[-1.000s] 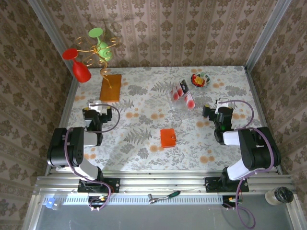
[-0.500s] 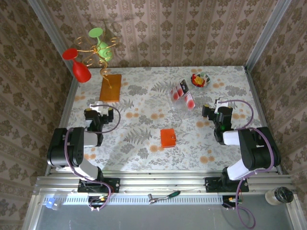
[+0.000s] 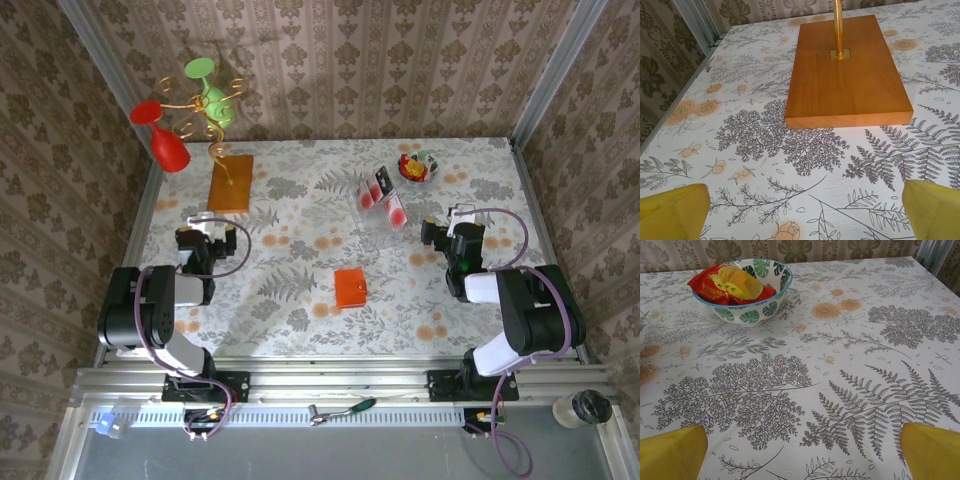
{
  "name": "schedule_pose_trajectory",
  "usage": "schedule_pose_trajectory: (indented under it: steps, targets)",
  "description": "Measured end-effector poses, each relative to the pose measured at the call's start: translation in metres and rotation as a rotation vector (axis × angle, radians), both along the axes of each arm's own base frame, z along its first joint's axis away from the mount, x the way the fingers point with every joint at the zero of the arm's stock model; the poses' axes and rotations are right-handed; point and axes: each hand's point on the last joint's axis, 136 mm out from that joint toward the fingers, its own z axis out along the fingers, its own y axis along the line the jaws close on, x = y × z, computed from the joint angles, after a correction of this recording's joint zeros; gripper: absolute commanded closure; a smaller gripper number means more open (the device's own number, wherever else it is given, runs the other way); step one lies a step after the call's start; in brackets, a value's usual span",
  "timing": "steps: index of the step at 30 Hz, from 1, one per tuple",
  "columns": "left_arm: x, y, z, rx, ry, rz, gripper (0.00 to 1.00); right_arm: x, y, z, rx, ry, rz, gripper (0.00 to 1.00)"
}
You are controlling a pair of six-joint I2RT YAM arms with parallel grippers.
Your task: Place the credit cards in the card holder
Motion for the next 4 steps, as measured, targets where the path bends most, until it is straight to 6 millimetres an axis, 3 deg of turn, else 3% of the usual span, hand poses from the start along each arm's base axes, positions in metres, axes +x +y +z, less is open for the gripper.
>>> schedule_pose_trajectory:
  steps: [4]
  targets:
    - [0.0, 0.0, -0.0001, 0.0, 0.0, 0.0, 0.0, 0.0, 0.0001, 0.0001, 0.0, 0.0, 0.0, 0.0]
